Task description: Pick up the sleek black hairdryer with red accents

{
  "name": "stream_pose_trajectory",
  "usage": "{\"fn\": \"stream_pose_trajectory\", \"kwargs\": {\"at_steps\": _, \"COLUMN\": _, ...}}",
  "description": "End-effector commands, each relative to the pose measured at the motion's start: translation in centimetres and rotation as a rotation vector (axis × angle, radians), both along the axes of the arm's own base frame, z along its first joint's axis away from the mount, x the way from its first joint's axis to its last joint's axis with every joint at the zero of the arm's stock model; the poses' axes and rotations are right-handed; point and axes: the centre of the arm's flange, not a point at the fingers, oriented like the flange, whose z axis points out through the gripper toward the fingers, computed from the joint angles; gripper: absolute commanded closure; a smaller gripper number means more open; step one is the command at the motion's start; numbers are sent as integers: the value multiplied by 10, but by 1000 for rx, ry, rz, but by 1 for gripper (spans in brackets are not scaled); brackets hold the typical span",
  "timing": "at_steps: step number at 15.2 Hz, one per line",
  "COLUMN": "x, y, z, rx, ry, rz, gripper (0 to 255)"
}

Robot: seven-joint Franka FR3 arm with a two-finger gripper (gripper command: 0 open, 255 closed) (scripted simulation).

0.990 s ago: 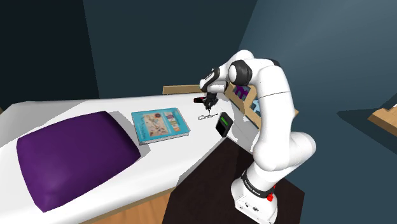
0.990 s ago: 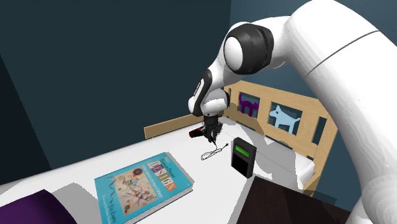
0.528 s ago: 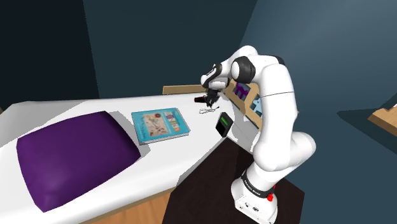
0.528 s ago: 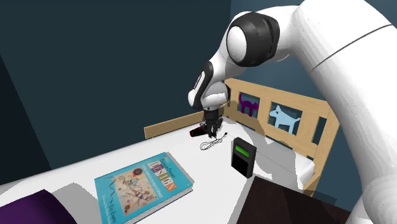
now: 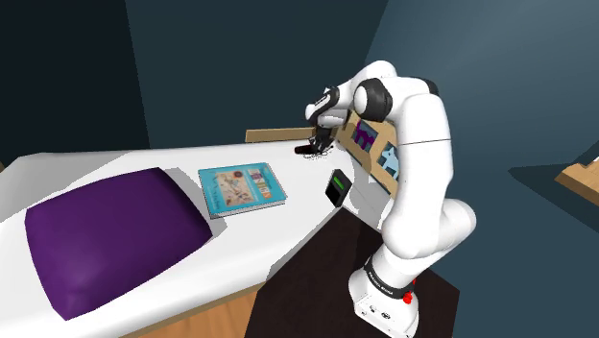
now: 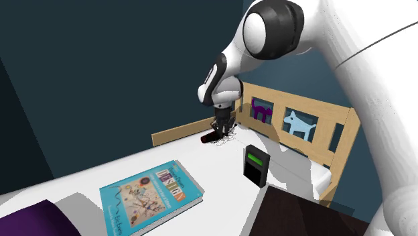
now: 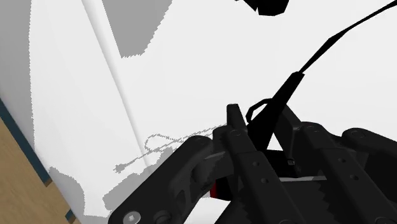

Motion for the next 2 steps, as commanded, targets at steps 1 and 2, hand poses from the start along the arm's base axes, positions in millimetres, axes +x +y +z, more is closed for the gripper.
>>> {"fn": "stream_pose_trajectory", "kwargs": {"at_steps": 1, "x": 0, "y": 0, "z": 7, "rx": 0, "ry": 0, "rz": 0, "gripper": 255}}
{"fn": "stream_pose_trajectory", "kwargs": {"at_steps": 2, "x": 0, "y": 0, "z": 7, "rx": 0, "ry": 0, "rz": 0, "gripper": 255}}
